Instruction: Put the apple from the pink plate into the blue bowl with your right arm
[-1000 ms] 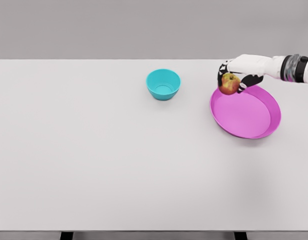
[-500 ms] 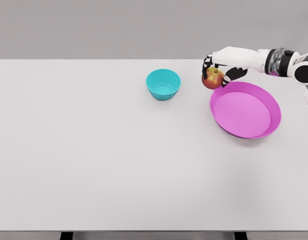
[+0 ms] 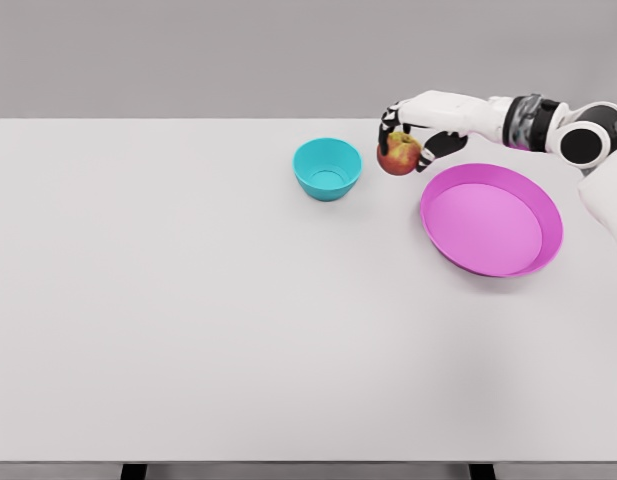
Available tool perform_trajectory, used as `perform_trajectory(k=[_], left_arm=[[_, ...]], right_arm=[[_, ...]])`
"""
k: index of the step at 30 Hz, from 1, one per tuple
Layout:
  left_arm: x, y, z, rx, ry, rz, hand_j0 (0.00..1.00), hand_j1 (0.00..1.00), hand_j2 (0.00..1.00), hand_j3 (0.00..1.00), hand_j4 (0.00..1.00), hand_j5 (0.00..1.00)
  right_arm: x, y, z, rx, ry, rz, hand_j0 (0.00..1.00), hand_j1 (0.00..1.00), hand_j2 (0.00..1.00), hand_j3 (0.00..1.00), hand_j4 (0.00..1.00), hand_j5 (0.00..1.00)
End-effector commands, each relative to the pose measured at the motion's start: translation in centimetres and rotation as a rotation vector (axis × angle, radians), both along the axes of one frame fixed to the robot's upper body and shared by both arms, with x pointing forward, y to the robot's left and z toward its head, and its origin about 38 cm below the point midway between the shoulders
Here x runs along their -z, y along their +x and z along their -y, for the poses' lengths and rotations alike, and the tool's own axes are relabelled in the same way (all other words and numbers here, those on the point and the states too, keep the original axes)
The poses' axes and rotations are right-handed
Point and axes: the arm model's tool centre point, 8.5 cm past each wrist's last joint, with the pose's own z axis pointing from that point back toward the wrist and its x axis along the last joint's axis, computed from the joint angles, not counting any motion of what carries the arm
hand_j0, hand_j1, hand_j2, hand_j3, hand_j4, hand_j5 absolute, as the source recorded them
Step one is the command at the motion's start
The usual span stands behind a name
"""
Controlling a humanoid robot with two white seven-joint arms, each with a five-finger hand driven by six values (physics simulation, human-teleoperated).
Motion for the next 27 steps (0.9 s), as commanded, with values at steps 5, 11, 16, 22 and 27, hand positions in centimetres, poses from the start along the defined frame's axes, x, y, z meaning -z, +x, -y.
perform_trajectory(k=[5,11,16,22,27], left_arm=[[0.0,0.0,0.0,0.0,0.0,0.001,1.0,1.0,1.0,1.0,1.0,1.0],[0.0,0.0,0.0,-0.001,0.0,-0.001,1.0,1.0,1.0,1.0,1.0,1.0],[0.0,0.0,0.0,0.0,-0.002,0.001,1.0,1.0,1.0,1.0,1.0,1.0],[0.0,0.0,0.0,0.0,0.0,0.001,1.0,1.0,1.0,1.0,1.0,1.0],[0.0,0.0,0.0,0.001,0.0,-0.001,1.0,1.0,1.0,1.0,1.0,1.0]], right_arm=[[-0.1,0.2,-1.3,-0.01,0.04,-0.002,0.42,0.42,0.42,0.42,0.42,0.42],[-0.1,0.6,-2.0,-0.009,0.051,-0.009,0.42,0.42,0.42,0.42,0.42,0.42],[-0.3,0.8,-2.2,-0.009,0.054,-0.009,0.42,0.42,0.42,0.42,0.42,0.42],[-0.3,1.2,-3.2,-0.013,0.069,-0.017,0.42,0.42,0.42,0.42,0.42,0.42],[-0.2,1.2,-3.6,-0.018,0.074,-0.021,0.42,0.42,0.42,0.42,0.42,0.42]])
